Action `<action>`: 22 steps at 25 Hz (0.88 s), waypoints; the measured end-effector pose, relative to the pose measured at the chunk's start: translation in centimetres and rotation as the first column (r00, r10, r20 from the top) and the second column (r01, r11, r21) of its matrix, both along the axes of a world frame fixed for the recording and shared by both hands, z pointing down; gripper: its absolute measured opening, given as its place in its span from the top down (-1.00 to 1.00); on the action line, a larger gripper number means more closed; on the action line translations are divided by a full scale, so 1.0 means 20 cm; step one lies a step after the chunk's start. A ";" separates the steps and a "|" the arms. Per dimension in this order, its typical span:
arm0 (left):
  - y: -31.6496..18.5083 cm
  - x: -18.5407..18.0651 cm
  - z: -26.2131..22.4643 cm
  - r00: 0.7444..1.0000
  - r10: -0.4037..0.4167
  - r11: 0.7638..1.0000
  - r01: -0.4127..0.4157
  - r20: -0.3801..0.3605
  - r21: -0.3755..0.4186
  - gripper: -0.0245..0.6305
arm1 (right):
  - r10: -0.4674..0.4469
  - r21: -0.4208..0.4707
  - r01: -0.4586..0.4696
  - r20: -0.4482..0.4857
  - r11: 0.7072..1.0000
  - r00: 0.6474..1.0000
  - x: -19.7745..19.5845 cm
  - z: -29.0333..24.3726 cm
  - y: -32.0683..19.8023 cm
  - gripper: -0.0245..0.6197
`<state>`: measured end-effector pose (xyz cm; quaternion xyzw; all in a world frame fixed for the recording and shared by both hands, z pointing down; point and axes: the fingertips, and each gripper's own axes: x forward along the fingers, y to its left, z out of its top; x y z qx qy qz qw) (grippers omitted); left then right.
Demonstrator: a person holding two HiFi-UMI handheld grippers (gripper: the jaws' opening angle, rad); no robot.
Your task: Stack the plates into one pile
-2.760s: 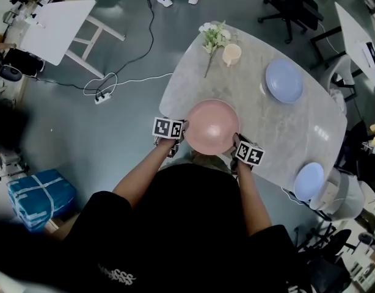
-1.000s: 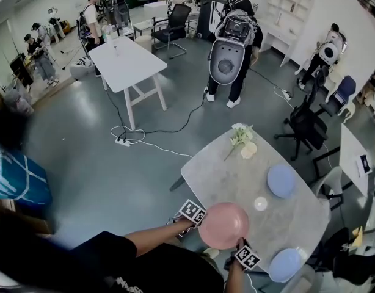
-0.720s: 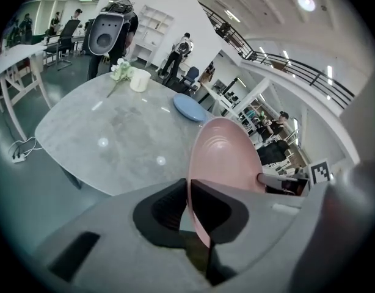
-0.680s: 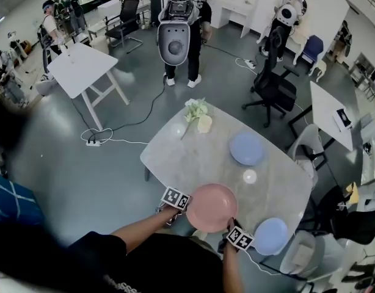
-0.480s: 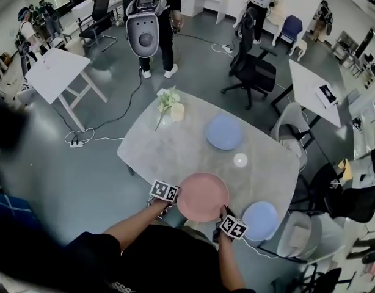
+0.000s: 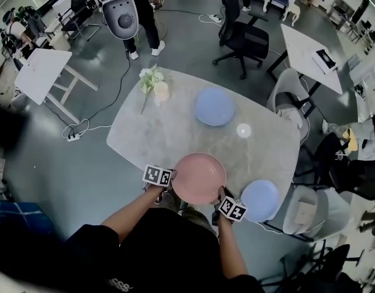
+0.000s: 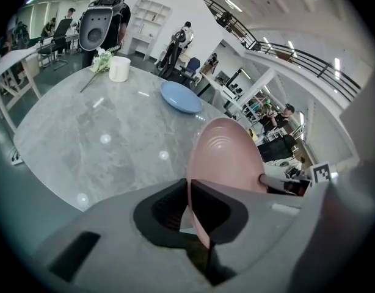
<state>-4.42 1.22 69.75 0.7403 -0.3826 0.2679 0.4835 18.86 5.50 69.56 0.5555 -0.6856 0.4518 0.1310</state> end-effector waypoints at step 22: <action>-0.68 -0.10 -0.02 0.994 0.078 0.997 -0.078 -0.082 -0.006 0.83 | 0.070 -0.037 -0.072 -0.061 0.997 0.996 -0.11 -0.06 -0.63 0.83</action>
